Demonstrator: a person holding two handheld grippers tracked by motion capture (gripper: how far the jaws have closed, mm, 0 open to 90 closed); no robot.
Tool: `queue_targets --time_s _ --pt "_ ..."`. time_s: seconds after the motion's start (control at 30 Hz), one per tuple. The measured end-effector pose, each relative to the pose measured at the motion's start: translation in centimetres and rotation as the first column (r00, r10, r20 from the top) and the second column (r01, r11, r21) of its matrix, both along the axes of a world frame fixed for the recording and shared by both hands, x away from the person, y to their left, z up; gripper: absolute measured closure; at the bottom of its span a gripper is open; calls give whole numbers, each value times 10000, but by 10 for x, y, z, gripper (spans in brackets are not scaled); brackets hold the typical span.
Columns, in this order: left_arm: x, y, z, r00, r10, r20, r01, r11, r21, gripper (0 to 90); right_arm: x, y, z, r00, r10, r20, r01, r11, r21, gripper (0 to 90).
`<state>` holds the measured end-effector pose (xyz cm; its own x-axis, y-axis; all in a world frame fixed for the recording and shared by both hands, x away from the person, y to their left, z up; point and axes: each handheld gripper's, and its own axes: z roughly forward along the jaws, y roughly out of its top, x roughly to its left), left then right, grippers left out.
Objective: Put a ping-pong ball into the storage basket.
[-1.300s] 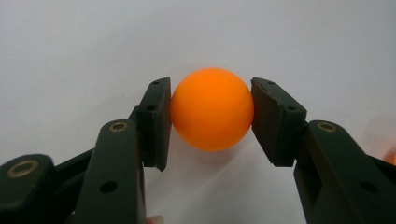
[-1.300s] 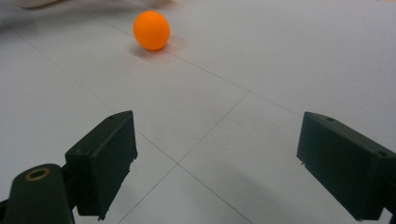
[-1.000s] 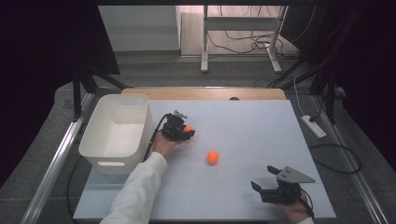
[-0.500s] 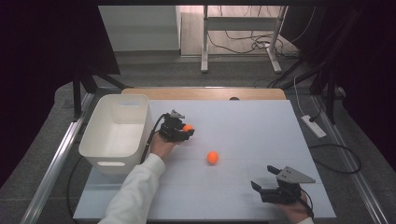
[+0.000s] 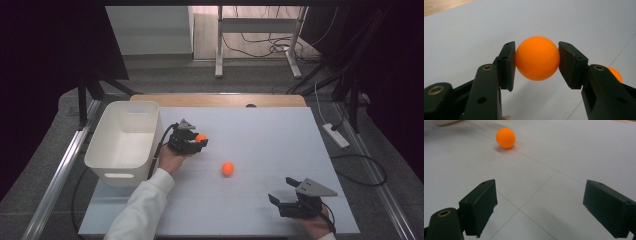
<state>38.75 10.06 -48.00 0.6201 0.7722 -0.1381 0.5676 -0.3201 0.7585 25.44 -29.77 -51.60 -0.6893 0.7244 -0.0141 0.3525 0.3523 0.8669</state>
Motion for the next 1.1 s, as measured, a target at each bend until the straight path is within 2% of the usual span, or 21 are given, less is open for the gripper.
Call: queue_targets --time_s 0.07,0.17,0.43,0.7,0.97,1.1 --pt "-1 -1 1 10000 -15 34 15 10000 -33 507 0 -1 0 10000 -22 1 22 10000 2 117" --pt "-5 -1 5 9999 -145 34 147 9989 -450 506 1 -1 0 10000 -24 5 24 10000 31 117" --pt "-17 -3 16 9985 -300 454 322 9983 -476 506 2 -1 1 10000 -38 33 38 10000 5 117" --pt "-27 -2 24 9970 -359 683 398 9976 -565 506 3 0 0 10000 -50 1 50 10000 14 118" --pt "-32 -1 29 9950 -398 914 459 9968 -657 506 2 -2 1 9999 -121 3 121 9999 1 118" --pt "-36 0 32 9924 -482 1133 550 9968 -574 507 2 -2 0 9999 -135 -6 135 9999 -7 117"
